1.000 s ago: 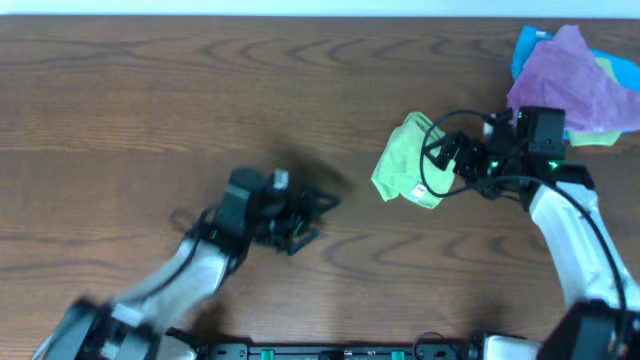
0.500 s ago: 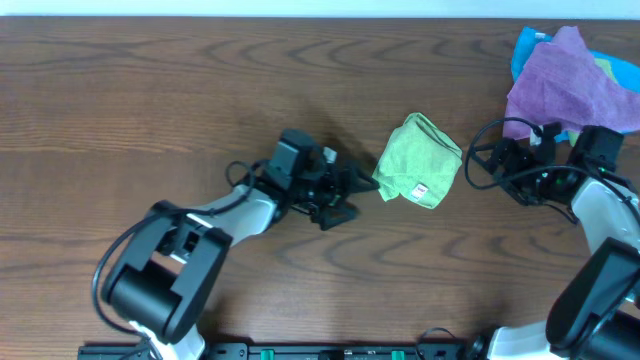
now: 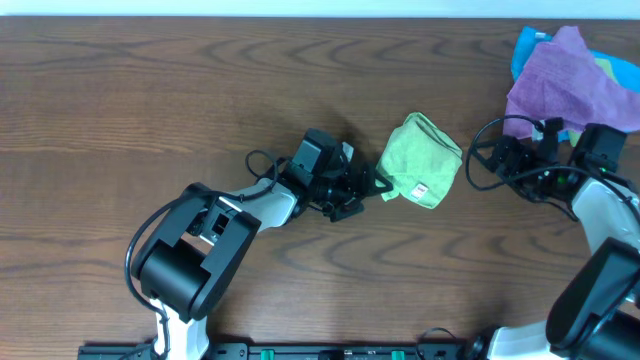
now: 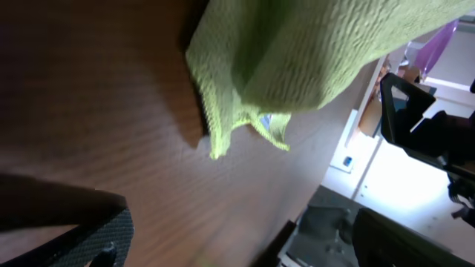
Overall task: Fold the cloth
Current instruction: 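Move the left gripper to the cloth's left edge and grasp it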
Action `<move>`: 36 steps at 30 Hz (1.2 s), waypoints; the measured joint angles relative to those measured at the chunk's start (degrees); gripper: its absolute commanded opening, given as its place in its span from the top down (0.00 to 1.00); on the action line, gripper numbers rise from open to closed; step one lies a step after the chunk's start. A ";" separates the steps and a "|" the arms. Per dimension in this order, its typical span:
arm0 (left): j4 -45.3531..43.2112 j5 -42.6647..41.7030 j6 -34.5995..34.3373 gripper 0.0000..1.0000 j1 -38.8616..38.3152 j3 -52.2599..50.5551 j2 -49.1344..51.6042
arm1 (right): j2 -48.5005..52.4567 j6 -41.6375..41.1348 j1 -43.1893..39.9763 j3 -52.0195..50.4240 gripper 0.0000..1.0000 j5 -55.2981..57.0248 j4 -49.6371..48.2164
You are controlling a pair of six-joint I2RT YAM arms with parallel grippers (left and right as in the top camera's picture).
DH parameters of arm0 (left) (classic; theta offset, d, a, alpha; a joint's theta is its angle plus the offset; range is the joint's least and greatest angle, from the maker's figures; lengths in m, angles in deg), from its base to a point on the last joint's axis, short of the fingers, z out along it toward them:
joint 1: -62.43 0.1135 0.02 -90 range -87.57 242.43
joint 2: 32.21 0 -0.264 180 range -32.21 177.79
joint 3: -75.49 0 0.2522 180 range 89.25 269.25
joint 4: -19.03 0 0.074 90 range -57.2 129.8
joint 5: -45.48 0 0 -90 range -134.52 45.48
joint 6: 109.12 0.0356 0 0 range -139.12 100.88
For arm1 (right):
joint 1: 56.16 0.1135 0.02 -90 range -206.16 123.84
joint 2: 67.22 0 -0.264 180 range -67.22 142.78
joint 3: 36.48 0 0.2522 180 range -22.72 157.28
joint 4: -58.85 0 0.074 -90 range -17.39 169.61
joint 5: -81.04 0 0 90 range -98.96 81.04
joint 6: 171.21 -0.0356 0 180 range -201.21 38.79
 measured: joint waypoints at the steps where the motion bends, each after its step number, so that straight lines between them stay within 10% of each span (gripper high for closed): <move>1: -0.52 0.66 0.26 0.05 -0.17 0.04 0.00 | 0.00 0.07 0.00 0.00 0.01 0.00 0.02; 24: -10.91 12.57 -2.93 0.00 -5.31 3.54 4.92 | 0.00 1.66 0.00 0.00 0.01 -0.02 -3.13; 27: -11.08 13.18 -4.50 0.12 -5.84 5.09 6.19 | 0.00 1.66 0.00 0.00 0.01 0.00 -3.15; 28: -11.08 13.27 -4.94 0.39 -5.99 5.40 6.40 | 0.00 1.66 0.00 0.00 0.01 0.02 -3.13; 30: -10.12 14.10 -5.38 0.54 -6.14 5.55 6.97 | 0.00 1.66 0.00 0.00 0.01 0.09 -3.15; 33: -10.47 14.21 -5.90 0.20 -6.19 5.60 8.24 | 0.00 1.66 0.00 0.00 0.01 0.20 -3.15; 36: -10.60 12.81 -6.82 0.50 -6.14 6.36 7.80 | 0.00 1.68 0.00 0.00 0.01 0.37 -3.21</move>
